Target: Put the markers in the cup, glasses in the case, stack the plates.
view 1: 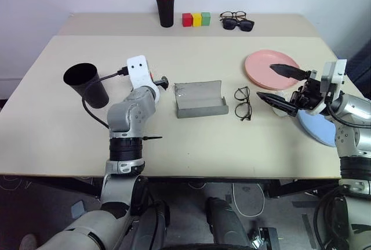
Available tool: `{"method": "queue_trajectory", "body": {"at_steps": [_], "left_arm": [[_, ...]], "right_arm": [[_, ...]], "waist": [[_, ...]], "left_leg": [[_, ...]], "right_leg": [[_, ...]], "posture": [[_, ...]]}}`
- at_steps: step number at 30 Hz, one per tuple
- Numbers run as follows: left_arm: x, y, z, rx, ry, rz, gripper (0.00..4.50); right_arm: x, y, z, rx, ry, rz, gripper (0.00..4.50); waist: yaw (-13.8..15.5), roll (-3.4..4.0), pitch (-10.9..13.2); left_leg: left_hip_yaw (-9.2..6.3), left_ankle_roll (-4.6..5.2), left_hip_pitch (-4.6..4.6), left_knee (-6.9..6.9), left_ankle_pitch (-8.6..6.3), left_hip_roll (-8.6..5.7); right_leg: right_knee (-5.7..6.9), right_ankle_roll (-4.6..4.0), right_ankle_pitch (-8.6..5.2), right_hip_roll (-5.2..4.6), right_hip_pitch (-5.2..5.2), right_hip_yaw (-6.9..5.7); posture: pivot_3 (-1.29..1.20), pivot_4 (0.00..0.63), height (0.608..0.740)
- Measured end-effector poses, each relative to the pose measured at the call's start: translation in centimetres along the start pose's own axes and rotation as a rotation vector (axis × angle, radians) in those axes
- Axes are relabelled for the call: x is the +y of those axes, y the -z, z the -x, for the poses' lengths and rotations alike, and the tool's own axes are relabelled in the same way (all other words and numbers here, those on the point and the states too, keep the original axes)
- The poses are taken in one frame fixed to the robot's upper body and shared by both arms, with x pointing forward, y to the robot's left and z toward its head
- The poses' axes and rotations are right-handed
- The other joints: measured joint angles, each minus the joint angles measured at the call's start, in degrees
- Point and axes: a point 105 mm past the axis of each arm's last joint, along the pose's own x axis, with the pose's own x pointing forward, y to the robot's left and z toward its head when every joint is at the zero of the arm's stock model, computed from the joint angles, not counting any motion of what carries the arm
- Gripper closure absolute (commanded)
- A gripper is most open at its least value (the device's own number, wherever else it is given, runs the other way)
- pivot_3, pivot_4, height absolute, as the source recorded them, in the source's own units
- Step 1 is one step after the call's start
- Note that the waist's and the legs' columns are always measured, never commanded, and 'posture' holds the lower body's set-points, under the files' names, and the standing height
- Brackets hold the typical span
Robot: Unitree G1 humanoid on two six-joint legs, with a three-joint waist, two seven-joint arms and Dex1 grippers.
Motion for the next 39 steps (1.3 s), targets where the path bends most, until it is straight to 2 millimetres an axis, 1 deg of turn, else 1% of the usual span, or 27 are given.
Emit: {"method": "queue_trajectory", "body": {"at_steps": [6,9,15,20,24,26,36,39], "left_arm": [[-1.8,-0.2,-1.3,0.027,-0.015,-0.006,0.00],[-2.3,-0.3,-1.8,0.046,-0.040,0.009,0.00],[-2.0,-0.4,-2.7,0.074,-0.144,0.059,0.00],[-1.3,-0.6,-3.1,0.085,-0.211,0.091,0.00],[-0.5,-0.2,-3.4,0.103,-0.243,0.099,0.00],[-0.3,-0.1,-3.5,0.109,-0.250,0.105,0.00],[-0.5,0.7,-3.9,0.134,-0.274,0.109,0.00],[-0.8,0.4,-3.8,0.129,-0.274,0.109,0.00]], "right_arm": [[0.1,0.5,-0.1,0.002,-0.003,-0.008,0.04],[0.2,0.6,-0.1,0.002,-0.004,-0.008,0.04],[0.1,0.7,-0.1,0.007,0.002,-0.007,0.04],[0.2,1.0,0.1,0.015,0.005,-0.013,0.04],[1.1,2.6,0.7,0.108,-0.033,-0.014,0.04],[1.4,2.9,0.8,0.122,-0.043,-0.020,0.04],[1.4,2.8,0.8,0.121,-0.045,-0.028,0.04],[1.4,2.5,0.7,0.105,-0.047,-0.042,0.04]], "waist": [[0.00,-0.01,0.01],[-0.22,-0.02,0.01],[-0.16,-0.04,0.02],[-0.15,-0.05,0.03],[-0.08,-0.05,0.03],[-0.15,-0.05,0.03],[-0.12,-0.07,0.04],[-0.15,-0.07,0.04]], "left_leg": [[0.01,0.00,-0.02,-0.01,0.00,-0.01],[0.00,0.00,-0.01,-0.04,0.00,-0.01],[0.01,-0.01,-0.02,-0.05,0.00,-0.02],[0.01,-0.01,-0.03,-0.06,0.00,-0.02],[0.01,-0.01,-0.04,-0.06,0.00,-0.03],[0.01,-0.02,-0.04,-0.06,0.00,-0.03],[0.01,-0.02,-0.04,-0.06,0.00,-0.04],[0.00,-0.03,-0.04,-0.07,0.00,-0.04]], "right_leg": [[-0.05,0.04,0.02,0.00,0.00,0.00],[-0.05,0.07,0.03,0.00,-0.01,0.00],[-0.07,0.15,0.07,0.00,-0.02,0.00],[-0.08,0.17,0.07,0.00,-0.02,0.00],[-0.08,0.19,0.05,-0.01,-0.02,0.00],[-0.08,0.20,0.06,-0.01,-0.02,0.00],[-0.09,0.21,0.06,-0.01,-0.02,0.00],[-0.09,0.21,0.06,-0.01,-0.02,0.00]], "posture": [[0.00,0.150,0.740],[0.00,0.150,0.740],[0.00,0.150,0.740],[0.00,0.150,0.740],[0.00,0.150,0.740],[0.00,0.150,0.740],[0.00,0.150,0.740],[0.00,0.150,0.740]]}}
